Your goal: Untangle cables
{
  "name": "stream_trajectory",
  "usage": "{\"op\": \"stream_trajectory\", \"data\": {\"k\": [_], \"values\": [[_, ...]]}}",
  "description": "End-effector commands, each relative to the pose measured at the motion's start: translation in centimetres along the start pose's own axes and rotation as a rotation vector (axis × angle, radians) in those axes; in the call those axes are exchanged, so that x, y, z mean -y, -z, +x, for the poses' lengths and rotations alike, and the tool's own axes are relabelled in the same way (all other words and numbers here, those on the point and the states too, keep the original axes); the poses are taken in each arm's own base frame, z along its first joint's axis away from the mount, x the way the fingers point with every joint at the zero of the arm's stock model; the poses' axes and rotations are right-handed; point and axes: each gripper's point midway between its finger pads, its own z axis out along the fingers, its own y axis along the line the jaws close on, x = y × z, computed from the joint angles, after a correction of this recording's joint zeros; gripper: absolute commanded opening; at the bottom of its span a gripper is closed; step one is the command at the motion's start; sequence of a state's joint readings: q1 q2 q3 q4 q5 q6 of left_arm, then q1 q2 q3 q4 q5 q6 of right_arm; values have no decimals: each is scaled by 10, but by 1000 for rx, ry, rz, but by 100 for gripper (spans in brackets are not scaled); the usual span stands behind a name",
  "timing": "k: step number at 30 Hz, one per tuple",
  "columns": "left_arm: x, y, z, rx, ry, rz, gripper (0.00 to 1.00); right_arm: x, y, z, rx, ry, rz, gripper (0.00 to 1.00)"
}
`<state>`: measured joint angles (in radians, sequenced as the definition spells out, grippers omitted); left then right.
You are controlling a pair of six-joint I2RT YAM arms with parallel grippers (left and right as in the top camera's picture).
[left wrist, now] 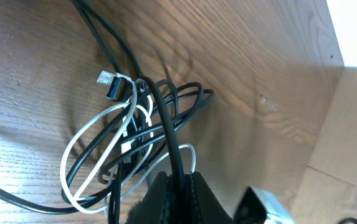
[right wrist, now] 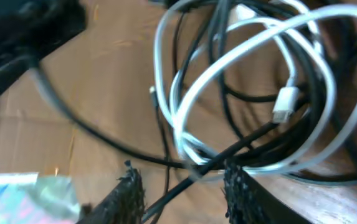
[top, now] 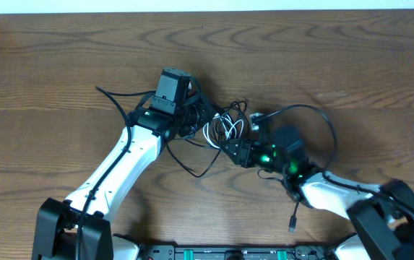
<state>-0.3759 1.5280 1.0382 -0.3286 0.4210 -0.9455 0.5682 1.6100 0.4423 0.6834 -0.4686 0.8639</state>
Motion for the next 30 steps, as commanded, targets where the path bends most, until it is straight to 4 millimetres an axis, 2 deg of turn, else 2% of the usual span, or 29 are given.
{"op": "stream_trajectory", "data": {"k": [1, 2, 3, 5, 8, 11, 13, 18, 19, 20, 25, 28, 30], "values": [[7, 4, 1, -3, -6, 22, 8, 7, -5, -10, 76, -14, 44, 33], [7, 4, 1, -3, -6, 22, 8, 5, -5, -13, 85, -7, 33, 23], [7, 4, 1, -3, -6, 22, 8, 3, -5, -14, 93, -2, 25, 18], [7, 4, 1, -4, -6, 22, 8, -3, -5, -19, 113, 11, 3, 13], [6, 4, 2, -6, -4, 17, 8, -8, -4, -24, 133, 42, -18, 20], [5, 4, 2, -7, -4, 17, 8, -5, -4, -27, 150, 39, -1, 33], [6, 4, 2, -6, -4, 17, 8, -2, -4, -29, 163, 36, 17, 36], [5, 4, 2, -7, -4, 17, 8, 1, -4, -30, 178, 35, 34, 24], [5, 4, 2, -7, -4, 17, 8, 0, -5, -30, 176, 36, 31, 16], [5, 4, 2, -7, -4, 17, 8, -1, -5, -29, 174, 38, 28, 3], [5, 4, 2, -6, -5, 16, 8, -13, -7, -22, 143, 84, -19, 1], [4, 4, 1, 2, -17, 11, 8, -22, 1, -32, 155, 102, -60, 1], [2, 4, -3, 24, -36, -4, 8, -31, 13, -43, 162, 109, -108, 1]]}}
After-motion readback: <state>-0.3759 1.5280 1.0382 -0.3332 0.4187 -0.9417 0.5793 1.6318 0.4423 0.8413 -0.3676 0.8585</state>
